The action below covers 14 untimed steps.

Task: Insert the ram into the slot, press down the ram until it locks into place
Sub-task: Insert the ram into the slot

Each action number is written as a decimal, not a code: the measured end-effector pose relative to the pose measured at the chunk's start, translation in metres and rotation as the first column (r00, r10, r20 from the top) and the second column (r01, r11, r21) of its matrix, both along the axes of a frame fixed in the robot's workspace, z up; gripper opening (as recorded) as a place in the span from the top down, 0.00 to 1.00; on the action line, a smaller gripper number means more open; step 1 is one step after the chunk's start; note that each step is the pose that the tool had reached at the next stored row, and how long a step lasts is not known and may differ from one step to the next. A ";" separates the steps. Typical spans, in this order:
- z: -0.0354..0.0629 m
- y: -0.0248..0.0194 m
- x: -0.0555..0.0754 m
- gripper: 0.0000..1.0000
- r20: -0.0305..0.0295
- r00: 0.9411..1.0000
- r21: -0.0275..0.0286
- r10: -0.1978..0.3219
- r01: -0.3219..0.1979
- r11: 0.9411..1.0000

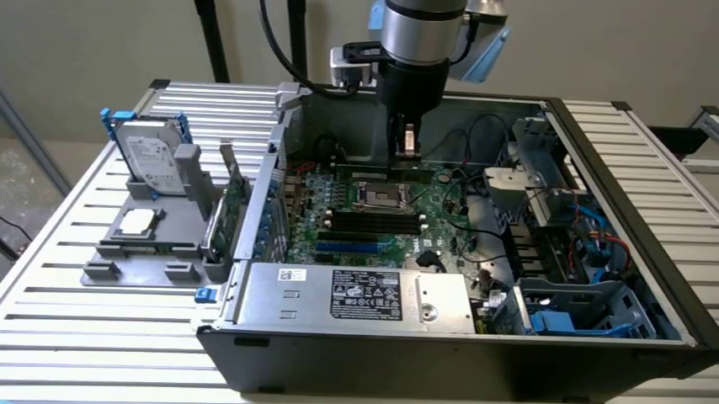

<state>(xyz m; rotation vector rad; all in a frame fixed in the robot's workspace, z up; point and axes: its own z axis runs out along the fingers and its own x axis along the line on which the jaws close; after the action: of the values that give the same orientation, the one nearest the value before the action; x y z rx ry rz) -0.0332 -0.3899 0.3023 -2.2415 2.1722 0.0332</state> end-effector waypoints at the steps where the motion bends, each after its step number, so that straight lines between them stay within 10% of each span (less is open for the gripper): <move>1: -0.0010 -0.0010 0.000 0.86 0.000 1.000 -0.001 0.000 0.000 1.000; 14: -0.0164 -0.0100 0.000 0.86 -0.006 1.000 -0.007 0.000 0.000 1.000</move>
<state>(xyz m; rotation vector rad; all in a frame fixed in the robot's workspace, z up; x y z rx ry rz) -0.0334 -0.3999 0.2859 -2.2481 2.1787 0.0318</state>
